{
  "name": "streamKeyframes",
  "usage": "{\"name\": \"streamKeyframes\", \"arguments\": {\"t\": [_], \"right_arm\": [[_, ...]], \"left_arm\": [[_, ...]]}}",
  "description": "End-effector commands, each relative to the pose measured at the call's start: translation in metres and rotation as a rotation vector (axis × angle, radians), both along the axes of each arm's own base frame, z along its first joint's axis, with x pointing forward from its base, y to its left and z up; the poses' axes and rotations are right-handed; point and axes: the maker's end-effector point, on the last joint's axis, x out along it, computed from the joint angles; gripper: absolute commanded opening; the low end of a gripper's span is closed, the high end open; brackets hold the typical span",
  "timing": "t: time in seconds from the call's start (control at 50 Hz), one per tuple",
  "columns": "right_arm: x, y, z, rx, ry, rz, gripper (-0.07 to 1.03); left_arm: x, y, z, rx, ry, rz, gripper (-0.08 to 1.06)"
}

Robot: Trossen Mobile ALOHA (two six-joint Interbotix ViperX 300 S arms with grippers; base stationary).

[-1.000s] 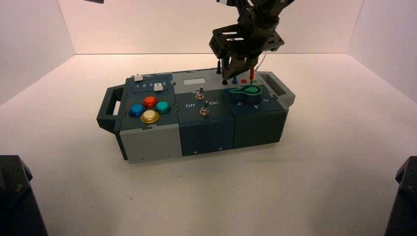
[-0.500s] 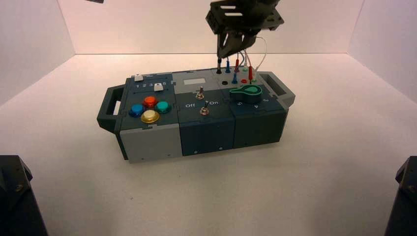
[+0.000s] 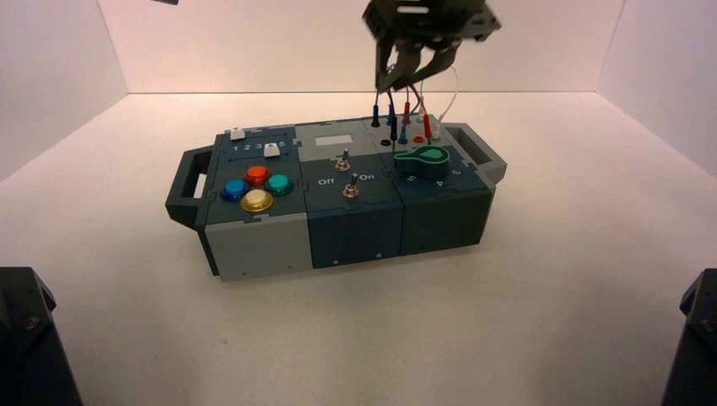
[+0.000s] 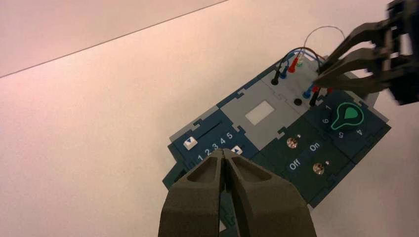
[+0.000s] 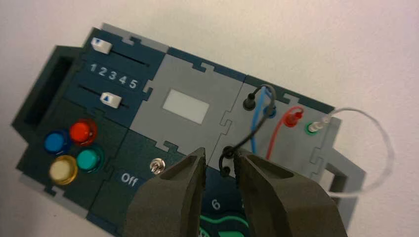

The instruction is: Pull the black wire.

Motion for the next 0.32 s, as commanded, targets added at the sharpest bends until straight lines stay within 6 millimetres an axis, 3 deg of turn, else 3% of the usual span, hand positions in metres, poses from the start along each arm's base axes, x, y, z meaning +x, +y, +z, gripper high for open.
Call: {"name": "streamKeyframes", "arguments": {"t": [0.02,0.32], "right_arm": [[-0.001,0.001,0.027,0.040,-0.057,0.007,0.32],[-0.005,-0.002,0.037,0.042,-0.063,0.013,0.32]], "left_arm": [[0.006,-0.004,0.015,-0.012,-0.039,-0.010,-0.03],[0.005,-0.004,0.016,-0.013,-0.038,-0.009,-0.03]]}}
